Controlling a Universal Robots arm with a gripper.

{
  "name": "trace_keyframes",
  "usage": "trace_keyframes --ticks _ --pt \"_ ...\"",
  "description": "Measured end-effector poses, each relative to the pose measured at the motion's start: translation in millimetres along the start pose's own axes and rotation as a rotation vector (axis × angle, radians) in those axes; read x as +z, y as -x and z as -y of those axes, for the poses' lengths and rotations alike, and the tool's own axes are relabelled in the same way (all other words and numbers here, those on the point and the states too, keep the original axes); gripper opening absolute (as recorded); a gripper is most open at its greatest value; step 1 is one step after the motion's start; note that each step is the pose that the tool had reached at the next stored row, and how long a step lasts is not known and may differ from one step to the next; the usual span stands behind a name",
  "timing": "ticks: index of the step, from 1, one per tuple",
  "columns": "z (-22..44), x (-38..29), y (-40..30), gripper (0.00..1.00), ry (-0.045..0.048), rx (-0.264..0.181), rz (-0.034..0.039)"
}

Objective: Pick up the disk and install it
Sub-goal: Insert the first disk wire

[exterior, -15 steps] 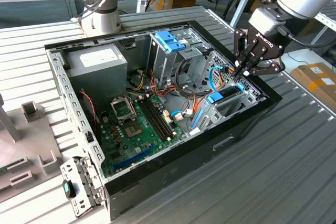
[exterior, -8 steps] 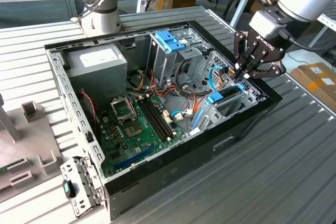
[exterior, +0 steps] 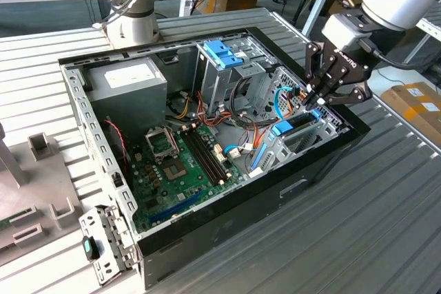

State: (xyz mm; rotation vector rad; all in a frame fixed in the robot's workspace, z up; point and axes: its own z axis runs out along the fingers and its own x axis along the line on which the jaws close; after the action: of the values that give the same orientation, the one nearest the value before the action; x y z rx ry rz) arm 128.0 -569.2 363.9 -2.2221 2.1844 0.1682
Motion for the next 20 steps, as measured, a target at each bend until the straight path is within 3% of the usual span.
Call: trace_keyframes --ticks 8,20 --pt "-4.2 2.2 -2.6 0.16 -0.0002 0.002 -0.0002" --pt "-6.5 13.6 -5.1 0.16 -0.0004 0.003 -0.0001"
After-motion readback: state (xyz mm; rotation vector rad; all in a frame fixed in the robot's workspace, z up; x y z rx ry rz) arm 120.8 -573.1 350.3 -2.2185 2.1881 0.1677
